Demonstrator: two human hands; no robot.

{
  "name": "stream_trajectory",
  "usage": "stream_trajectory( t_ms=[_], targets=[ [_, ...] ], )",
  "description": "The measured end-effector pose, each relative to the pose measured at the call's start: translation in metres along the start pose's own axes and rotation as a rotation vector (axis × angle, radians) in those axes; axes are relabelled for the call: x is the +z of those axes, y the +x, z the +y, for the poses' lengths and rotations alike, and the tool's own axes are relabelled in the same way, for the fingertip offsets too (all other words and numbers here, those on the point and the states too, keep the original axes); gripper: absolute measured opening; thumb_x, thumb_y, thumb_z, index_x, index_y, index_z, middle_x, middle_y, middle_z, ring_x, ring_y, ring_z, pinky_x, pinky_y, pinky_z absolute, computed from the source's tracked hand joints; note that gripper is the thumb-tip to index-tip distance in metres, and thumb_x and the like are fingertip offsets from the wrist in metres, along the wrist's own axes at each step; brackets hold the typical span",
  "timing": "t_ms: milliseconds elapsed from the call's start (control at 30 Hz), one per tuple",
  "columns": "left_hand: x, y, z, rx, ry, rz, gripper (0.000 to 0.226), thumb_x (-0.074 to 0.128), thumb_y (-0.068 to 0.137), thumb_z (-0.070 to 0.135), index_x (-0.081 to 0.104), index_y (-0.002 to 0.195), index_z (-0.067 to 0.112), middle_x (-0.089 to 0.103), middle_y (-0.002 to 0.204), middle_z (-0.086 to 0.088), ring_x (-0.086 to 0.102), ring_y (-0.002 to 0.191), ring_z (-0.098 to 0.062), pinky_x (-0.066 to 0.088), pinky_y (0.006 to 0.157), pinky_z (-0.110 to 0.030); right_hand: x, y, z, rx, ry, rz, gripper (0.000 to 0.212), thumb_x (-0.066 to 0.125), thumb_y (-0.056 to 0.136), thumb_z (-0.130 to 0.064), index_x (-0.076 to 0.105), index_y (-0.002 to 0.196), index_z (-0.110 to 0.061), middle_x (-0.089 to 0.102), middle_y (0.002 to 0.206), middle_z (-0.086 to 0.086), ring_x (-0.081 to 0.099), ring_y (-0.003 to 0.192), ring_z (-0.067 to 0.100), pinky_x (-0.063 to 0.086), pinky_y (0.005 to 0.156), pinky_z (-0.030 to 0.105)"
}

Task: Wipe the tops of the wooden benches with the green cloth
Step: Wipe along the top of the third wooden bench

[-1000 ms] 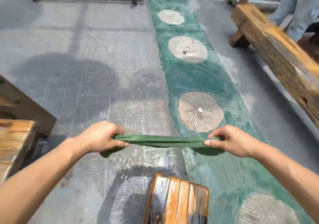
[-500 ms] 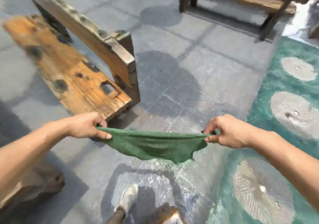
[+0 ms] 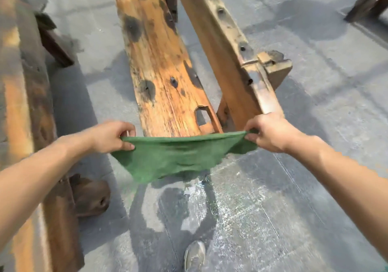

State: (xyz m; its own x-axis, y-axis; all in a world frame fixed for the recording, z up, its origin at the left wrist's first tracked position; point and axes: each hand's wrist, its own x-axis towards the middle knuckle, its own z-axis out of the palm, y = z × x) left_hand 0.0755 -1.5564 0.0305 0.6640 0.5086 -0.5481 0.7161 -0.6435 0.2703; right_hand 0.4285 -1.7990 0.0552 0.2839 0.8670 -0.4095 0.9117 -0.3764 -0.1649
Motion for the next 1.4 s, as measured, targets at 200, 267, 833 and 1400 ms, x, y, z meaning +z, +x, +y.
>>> stream_trajectory(
  t_ms=[200,267,833,1400],
  targets=[
    [0.023,0.045,-0.039,-0.047,0.000,0.201,0.043,0.080,0.089,0.028,0.038,0.078,0.031,0.055,0.075,0.007,0.050,0.075,-0.027,0.039,0.067,-0.036,0.009,0.078,0.004,-0.077,-0.087,0.116,0.019,0.071,0.094,-0.023,0.079,0.112,-0.023,0.073,0.100,0.010,0.068,0.100,0.037,0.053,0.083,0.037],
    [0.060,0.059,-0.045,-0.072,0.059,0.245,0.042,0.077,0.090,0.032,0.037,0.079,0.029,0.054,0.080,0.008,0.052,0.079,-0.027,0.038,0.066,-0.036,0.042,0.085,0.006,-0.095,-0.194,0.097,0.024,0.064,0.096,-0.022,0.075,0.117,-0.025,0.068,0.103,0.007,0.066,0.105,0.035,0.055,0.085,0.038],
    [0.325,0.152,0.014,-0.320,-0.076,0.517,0.028,0.064,0.097,0.047,0.065,0.093,0.019,0.062,0.090,-0.006,0.063,0.080,-0.031,0.048,0.061,-0.041,0.323,0.156,-0.031,0.070,0.162,-0.043,0.054,0.038,0.108,-0.051,0.037,0.155,-0.025,0.042,0.146,0.012,0.038,0.136,0.033,0.028,0.117,0.046],
    [0.338,0.250,0.032,-0.615,-0.168,0.381,0.094,0.013,0.075,0.091,0.001,0.161,0.055,0.001,0.175,-0.005,0.009,0.159,-0.046,0.004,0.119,-0.076,0.367,0.235,-0.025,0.390,0.124,0.206,0.098,0.021,0.068,-0.109,0.038,0.152,-0.062,0.022,0.163,0.041,0.020,0.148,0.066,0.025,0.102,0.089]
  ],
)
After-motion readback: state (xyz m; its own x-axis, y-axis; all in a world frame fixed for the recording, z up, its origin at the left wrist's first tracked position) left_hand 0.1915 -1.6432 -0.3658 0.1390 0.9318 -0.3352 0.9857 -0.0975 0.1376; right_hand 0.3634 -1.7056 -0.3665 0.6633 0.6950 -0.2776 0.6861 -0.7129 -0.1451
